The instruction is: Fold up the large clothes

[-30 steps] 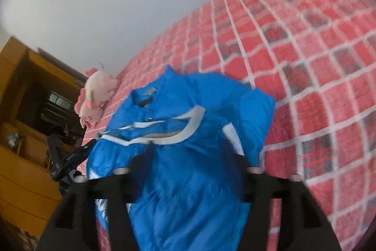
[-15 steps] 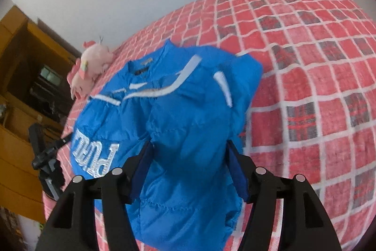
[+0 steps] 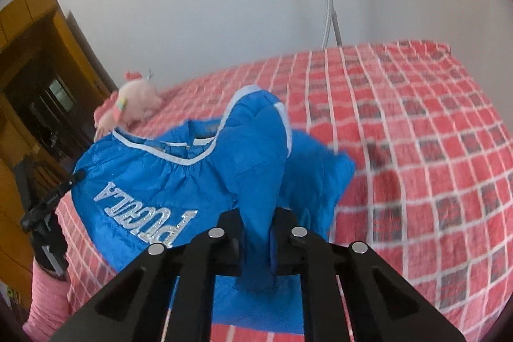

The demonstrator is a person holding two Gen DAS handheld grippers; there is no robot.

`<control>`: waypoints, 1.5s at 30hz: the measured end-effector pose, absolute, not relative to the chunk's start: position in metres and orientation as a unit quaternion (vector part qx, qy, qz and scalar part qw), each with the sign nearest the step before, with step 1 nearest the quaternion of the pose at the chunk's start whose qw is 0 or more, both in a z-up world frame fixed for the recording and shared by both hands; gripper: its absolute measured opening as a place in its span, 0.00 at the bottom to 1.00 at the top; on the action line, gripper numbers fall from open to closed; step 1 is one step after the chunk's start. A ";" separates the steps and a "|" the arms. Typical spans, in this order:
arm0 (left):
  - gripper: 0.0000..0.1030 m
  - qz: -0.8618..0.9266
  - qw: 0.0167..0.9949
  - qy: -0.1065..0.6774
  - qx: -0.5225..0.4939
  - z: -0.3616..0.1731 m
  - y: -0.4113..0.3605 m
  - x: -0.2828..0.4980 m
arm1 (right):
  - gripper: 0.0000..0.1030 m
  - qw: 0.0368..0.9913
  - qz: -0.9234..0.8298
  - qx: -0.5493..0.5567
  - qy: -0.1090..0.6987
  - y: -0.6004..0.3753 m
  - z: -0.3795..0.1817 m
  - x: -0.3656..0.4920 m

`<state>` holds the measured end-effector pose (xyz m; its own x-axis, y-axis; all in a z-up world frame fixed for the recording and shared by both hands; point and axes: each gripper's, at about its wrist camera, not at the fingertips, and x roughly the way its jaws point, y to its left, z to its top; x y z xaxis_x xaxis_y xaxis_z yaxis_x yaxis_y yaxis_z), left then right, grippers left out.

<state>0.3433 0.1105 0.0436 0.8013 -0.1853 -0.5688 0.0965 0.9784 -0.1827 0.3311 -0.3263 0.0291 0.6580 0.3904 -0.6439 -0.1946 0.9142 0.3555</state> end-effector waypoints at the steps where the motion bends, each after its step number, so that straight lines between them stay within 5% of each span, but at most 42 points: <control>1: 0.05 -0.071 0.950 0.295 -0.073 0.050 0.109 0.348 | 0.09 0.903 0.157 0.132 0.376 -0.326 0.035 0.339; 8: 0.05 -0.042 0.958 0.278 -0.062 0.053 0.103 0.398 | 0.09 0.903 0.134 0.159 0.375 -0.331 0.030 0.402; 23: 0.12 -0.007 0.914 0.401 -0.067 -0.055 0.122 0.465 | 0.17 0.865 0.112 0.210 0.442 -0.342 -0.085 0.462; 27: 0.15 -0.003 0.909 0.412 -0.069 -0.053 0.124 0.465 | 0.22 0.874 0.094 0.194 0.436 -0.340 -0.080 0.454; 29: 0.17 -0.002 0.905 0.416 -0.092 -0.048 0.131 0.461 | 0.35 0.882 0.077 0.187 0.427 -0.339 -0.071 0.444; 32: 0.36 0.013 0.905 0.408 -0.119 -0.031 0.139 0.445 | 0.35 0.895 0.057 0.168 0.410 -0.336 -0.054 0.424; 39: 0.36 -0.006 0.934 0.349 -0.076 0.015 0.084 0.393 | 0.36 0.918 0.074 0.135 0.366 -0.294 -0.018 0.377; 45: 0.36 -0.051 0.927 0.368 -0.045 -0.003 0.010 0.384 | 0.36 0.920 0.102 0.097 0.365 -0.221 -0.030 0.357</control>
